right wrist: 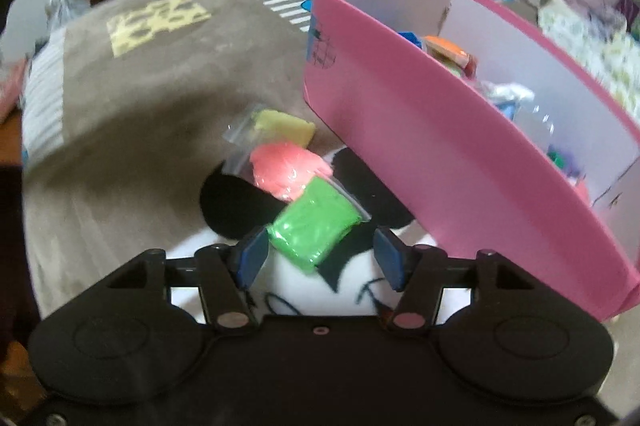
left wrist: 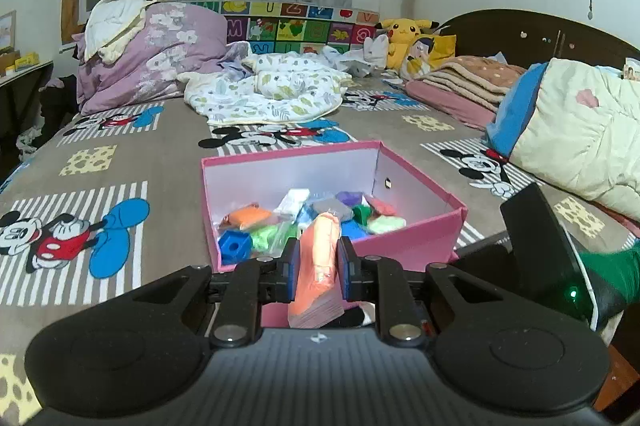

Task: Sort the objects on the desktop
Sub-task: 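Carry the orange packet into the pink box and open the left gripper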

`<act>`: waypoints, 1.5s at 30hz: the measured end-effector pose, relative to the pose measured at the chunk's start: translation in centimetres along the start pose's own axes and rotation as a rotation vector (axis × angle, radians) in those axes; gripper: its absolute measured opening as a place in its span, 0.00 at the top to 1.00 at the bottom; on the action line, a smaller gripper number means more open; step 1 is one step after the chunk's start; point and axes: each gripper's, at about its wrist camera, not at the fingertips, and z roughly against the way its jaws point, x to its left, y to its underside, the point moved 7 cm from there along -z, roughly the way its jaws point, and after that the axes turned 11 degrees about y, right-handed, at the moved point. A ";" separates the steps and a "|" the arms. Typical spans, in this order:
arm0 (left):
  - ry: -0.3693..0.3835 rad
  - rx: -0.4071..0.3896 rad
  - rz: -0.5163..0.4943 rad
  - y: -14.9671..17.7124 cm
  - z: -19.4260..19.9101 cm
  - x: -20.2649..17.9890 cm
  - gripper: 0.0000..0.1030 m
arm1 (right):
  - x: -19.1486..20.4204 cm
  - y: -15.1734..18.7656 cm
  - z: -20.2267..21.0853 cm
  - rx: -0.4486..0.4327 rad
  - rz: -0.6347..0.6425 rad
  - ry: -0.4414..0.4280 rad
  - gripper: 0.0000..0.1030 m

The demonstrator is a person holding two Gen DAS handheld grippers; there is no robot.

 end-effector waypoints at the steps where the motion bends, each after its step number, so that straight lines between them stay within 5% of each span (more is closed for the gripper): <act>1: -0.001 -0.002 0.001 -0.2 -0.2 0.1 0.82 | -0.1 -0.1 -0.1 0.004 -0.035 -0.012 0.43; 7: -0.013 -0.005 0.034 -1.5 -2.2 1.0 0.82 | -0.6 -0.9 -1.3 0.043 -0.247 -0.049 0.41; 16: 0.005 0.039 0.140 -2.6 -6.4 2.7 0.82 | -0.8 0.2 -3.4 0.135 -0.319 -0.025 0.40; 24: 0.008 0.158 0.196 -3.1 -11.3 4.1 0.82 | -1.8 0.7 -3.1 0.131 -0.361 -0.062 0.41; 32: -0.056 0.312 0.146 -1.7 -15.1 4.5 0.82 | -2.5 0.7 -2.7 0.126 -0.384 -0.074 0.41; 40: -0.114 0.367 0.142 -0.4 -16.8 5.1 0.82 | -3.2 1.0 -2.4 0.118 -0.412 -0.079 0.41; 43: -0.138 0.368 0.168 -0.2 -17.0 5.7 0.81 | -3.4 1.1 -2.4 0.119 -0.413 -0.075 0.41; 45: -0.137 0.366 0.189 -0.1 -17.0 6.1 0.67 | -3.6 1.2 -2.3 0.119 -0.415 -0.073 0.41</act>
